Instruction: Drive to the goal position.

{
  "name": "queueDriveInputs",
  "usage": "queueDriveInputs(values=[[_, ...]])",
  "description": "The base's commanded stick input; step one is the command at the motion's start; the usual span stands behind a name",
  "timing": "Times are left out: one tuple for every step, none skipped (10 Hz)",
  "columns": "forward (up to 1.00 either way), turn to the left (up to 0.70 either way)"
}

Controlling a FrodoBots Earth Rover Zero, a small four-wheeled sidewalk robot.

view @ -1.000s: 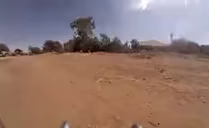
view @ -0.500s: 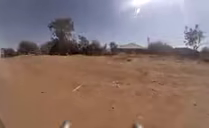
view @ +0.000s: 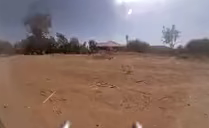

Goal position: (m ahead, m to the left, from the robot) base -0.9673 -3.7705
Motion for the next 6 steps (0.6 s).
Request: queueDriveInputs(values=[[0.0, -0.45], [0.0, -0.45], [0.0, -0.45], [0.0, -0.45], [0.0, -0.45], [0.0, -0.45]])
